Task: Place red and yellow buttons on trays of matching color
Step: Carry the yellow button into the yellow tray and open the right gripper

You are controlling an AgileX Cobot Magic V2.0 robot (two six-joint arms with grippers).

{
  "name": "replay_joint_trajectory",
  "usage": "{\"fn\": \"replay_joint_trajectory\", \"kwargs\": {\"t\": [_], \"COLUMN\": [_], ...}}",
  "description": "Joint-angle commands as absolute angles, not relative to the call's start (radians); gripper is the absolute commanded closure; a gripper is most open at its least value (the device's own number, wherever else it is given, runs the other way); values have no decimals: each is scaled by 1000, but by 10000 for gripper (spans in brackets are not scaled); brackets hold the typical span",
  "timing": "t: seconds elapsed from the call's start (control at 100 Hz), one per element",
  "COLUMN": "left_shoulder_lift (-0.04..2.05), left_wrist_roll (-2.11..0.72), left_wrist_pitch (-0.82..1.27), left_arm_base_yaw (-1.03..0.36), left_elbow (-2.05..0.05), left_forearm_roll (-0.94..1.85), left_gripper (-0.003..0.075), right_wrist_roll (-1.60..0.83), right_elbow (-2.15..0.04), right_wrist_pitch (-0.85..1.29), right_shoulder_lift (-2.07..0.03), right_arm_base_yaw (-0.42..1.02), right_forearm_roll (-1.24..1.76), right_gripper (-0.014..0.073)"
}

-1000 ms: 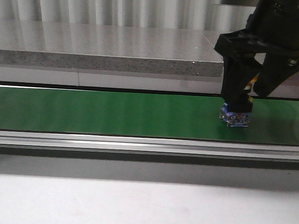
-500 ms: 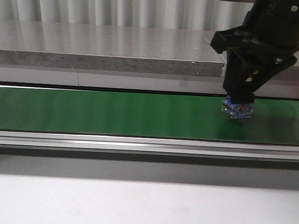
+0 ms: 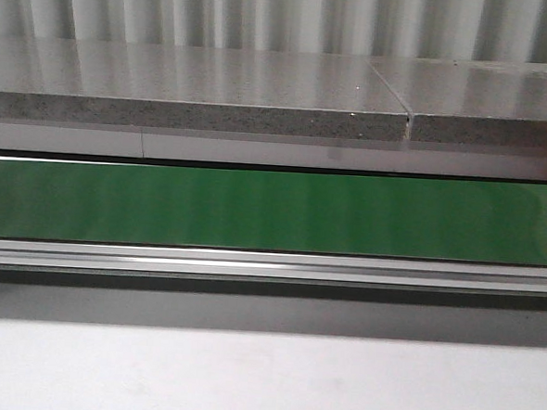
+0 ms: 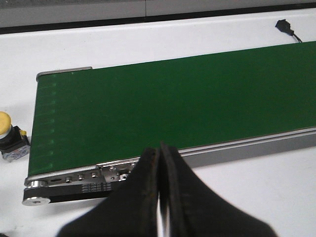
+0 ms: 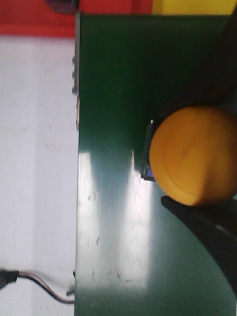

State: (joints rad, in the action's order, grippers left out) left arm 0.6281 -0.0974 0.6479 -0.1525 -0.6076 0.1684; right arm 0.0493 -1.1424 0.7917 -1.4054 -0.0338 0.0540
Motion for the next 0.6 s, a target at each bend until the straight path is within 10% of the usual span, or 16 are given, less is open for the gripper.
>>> {"fn": "replay_joint_trajectory", "kwargs": {"t": [0.0,0.59], "left_shoulder_lift": [625,625], "left_wrist_roll": [-96,-96], "left_wrist_pitch": [582,582], "left_arm_base_yaw": [-161,-161], "left_elbow": [-632,-632], "left_forearm_roll": [185,185], "left_gripper": [740,740], "right_wrist_roll": [55,55], "right_elbow": [-1154,-983], "right_wrist_pitch": [763,605], "right_shoulder_lift": [-1353,-1356], "right_arm_base_yaw": [-107,-477], "right_forearm_roll": [33,29], "right_gripper": [381,381]}}
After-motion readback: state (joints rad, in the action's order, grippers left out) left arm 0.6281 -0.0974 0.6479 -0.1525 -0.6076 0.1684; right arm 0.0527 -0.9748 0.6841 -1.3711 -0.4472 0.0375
